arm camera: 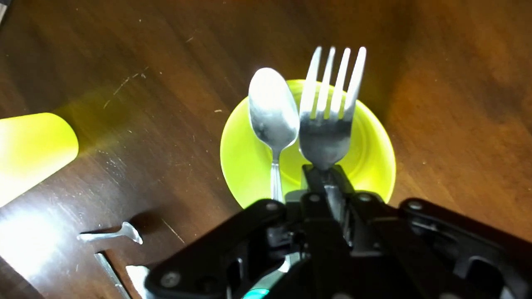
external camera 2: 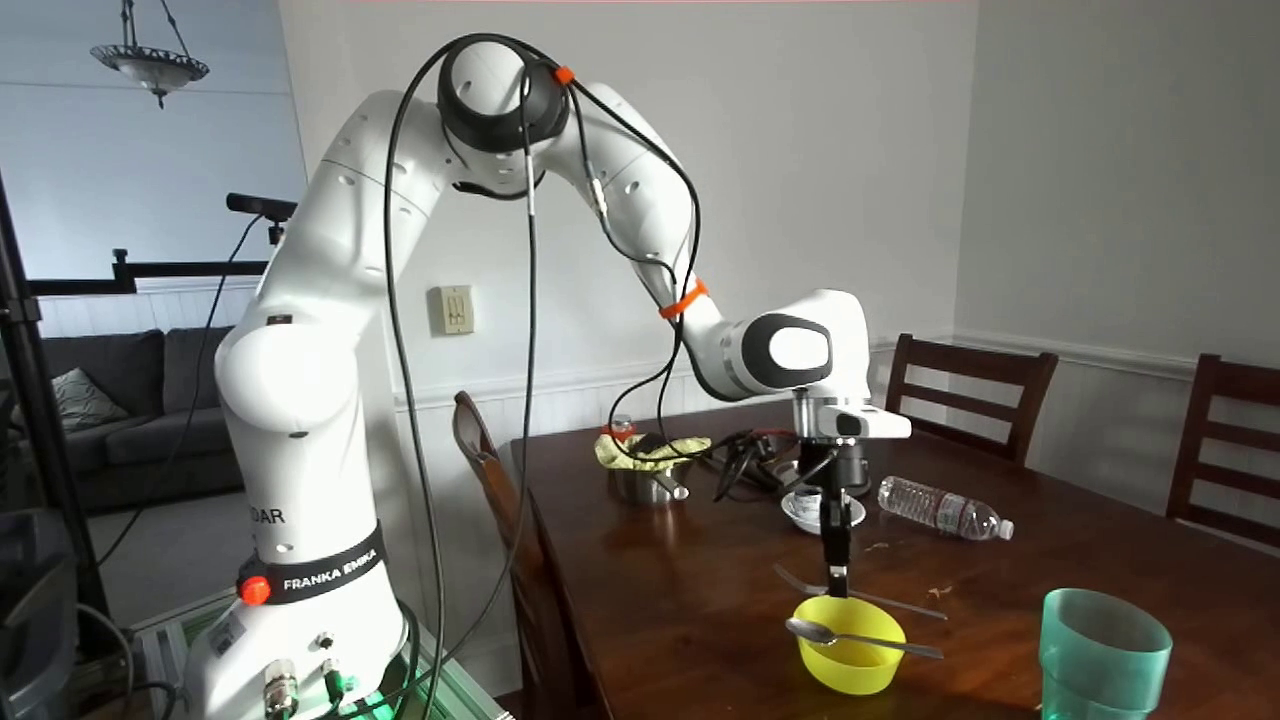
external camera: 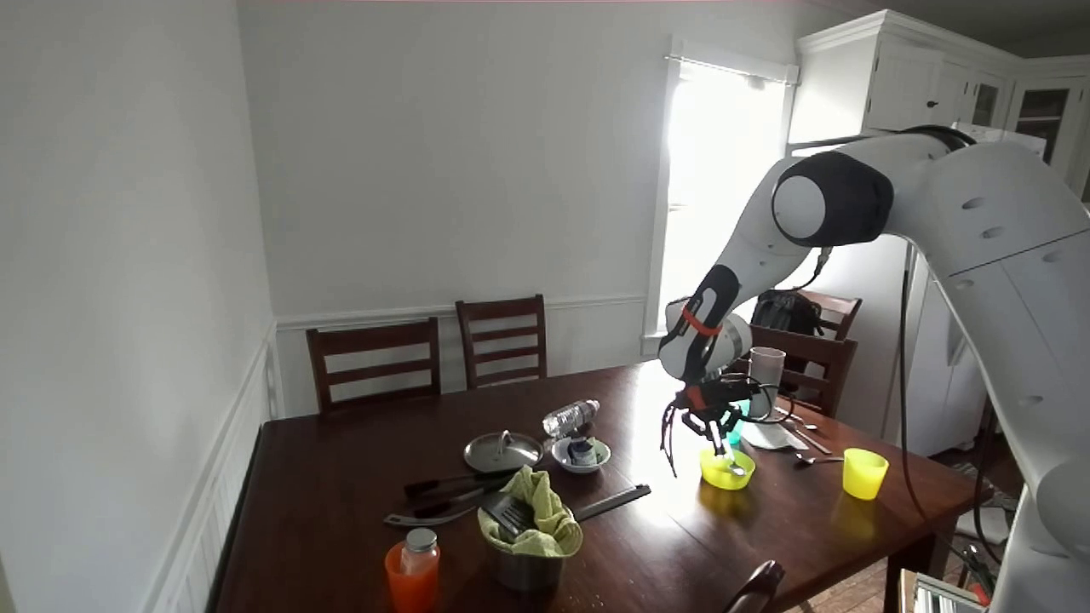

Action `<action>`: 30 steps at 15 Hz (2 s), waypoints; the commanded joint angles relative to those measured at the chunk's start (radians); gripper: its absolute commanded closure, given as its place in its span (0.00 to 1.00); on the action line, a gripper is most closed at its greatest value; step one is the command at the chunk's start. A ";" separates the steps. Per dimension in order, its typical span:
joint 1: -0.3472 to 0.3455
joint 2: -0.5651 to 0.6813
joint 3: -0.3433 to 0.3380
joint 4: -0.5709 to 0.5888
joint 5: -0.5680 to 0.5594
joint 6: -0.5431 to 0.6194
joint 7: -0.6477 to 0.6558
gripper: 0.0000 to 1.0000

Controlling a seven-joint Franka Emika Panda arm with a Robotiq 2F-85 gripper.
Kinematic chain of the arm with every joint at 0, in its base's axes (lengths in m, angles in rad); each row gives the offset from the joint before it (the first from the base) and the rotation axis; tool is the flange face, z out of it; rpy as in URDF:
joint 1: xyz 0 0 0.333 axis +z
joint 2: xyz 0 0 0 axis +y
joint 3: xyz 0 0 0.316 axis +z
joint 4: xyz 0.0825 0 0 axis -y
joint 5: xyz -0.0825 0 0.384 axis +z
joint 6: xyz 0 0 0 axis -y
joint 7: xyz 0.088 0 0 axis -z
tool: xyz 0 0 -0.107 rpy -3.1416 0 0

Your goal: Put the fork on the spoon on the yellow bowl

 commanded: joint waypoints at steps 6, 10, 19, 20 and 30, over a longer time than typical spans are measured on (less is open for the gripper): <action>0.054 -0.080 -0.062 -0.162 -0.089 0.149 -0.066 0.98; 0.055 -0.070 -0.072 -0.176 -0.071 0.192 -0.074 0.98; 0.058 -0.054 -0.100 -0.173 -0.064 0.211 -0.072 0.98; 0.053 -0.051 -0.097 -0.168 -0.054 0.202 -0.070 0.98; 0.036 -0.034 -0.084 -0.160 -0.022 0.209 -0.072 0.98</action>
